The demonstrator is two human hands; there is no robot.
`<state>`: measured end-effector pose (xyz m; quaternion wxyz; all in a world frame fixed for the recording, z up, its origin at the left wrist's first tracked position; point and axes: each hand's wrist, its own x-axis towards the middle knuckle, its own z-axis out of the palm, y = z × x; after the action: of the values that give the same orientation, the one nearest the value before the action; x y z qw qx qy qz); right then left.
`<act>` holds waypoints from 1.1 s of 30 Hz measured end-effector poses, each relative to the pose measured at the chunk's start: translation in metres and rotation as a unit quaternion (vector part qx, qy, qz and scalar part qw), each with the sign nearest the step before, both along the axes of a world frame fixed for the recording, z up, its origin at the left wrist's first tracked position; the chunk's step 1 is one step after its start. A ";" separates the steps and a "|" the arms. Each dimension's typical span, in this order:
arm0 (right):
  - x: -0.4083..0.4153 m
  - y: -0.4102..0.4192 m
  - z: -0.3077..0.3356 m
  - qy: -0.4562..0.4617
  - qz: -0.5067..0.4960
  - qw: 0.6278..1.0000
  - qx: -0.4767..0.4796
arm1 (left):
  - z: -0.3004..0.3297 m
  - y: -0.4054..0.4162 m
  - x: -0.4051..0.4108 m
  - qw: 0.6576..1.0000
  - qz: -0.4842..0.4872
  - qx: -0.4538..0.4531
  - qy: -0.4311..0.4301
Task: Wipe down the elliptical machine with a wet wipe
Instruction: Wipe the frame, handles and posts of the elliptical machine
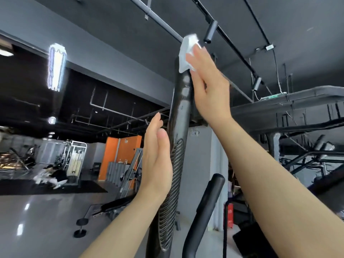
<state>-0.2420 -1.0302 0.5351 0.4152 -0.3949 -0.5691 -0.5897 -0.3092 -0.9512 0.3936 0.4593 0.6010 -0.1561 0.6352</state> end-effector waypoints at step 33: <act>-0.001 0.032 -0.356 0.157 0.161 0.967 -0.116 | -0.126 0.009 -0.064 0.974 -0.004 -0.102 0.200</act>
<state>-0.2432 -0.9978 0.1787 0.5402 -0.4309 -0.6178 -0.3754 -0.3736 -0.9422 0.2678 0.5430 0.6653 0.0021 0.5124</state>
